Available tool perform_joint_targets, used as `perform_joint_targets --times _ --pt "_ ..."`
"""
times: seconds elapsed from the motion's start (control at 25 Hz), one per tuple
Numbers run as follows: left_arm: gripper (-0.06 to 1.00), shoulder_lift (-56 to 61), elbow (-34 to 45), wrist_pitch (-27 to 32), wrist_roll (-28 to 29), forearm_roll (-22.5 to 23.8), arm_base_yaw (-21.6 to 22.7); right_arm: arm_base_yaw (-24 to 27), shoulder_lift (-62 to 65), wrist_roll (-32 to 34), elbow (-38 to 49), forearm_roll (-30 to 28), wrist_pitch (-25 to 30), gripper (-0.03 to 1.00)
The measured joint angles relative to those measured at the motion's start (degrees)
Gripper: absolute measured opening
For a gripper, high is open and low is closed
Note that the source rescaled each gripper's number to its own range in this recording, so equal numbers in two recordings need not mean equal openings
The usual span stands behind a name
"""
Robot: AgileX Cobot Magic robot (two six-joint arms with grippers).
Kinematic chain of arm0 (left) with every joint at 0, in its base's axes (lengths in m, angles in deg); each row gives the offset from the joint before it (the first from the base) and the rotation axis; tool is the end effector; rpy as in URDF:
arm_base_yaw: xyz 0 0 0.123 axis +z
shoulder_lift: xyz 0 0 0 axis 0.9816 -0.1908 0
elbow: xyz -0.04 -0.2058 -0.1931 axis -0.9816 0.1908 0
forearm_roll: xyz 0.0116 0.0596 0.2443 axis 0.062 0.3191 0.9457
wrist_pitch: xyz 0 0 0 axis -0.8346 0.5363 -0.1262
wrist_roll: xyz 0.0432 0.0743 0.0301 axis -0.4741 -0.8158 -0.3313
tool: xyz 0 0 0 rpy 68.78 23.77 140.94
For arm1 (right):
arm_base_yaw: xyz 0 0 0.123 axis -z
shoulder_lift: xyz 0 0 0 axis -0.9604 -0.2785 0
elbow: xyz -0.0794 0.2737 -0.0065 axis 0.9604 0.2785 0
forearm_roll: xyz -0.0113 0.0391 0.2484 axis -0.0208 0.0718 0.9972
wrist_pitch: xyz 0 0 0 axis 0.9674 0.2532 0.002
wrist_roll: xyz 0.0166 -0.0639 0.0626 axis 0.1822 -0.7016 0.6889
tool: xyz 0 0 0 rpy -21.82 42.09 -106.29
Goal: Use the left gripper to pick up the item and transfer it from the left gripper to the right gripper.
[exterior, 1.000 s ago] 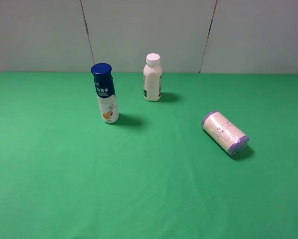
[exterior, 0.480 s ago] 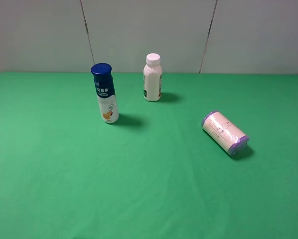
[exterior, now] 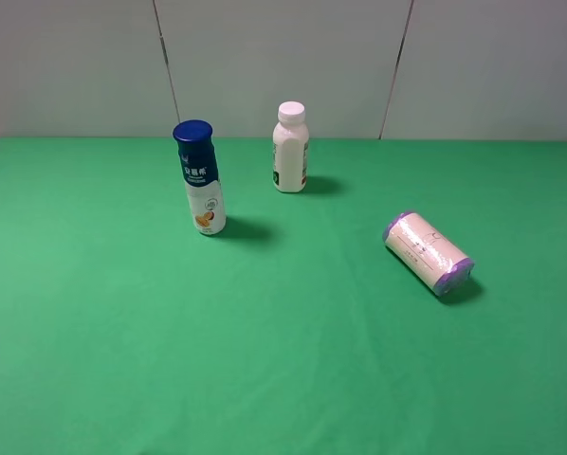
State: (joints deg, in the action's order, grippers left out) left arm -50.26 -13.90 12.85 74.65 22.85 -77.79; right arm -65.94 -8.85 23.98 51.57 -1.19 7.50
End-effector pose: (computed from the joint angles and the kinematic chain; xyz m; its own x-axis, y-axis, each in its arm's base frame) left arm -0.0108 -0.0002 0.2744 -0.5151 -0.0502 -0.8557 -0.0414 0.9986 -0.0336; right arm -0.0043 -0.0031 0.2809 -0.4082 0.0572 -0.9111 0.1735 0.9847 -0.0159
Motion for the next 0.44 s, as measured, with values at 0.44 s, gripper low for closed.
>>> perform_joint_targets --times 0.44 --pt "0.95 0.00 0.00 0.00 0.00 0.00 0.00 0.00 0.02 0.00 0.00 0.00 0.00 1.00"
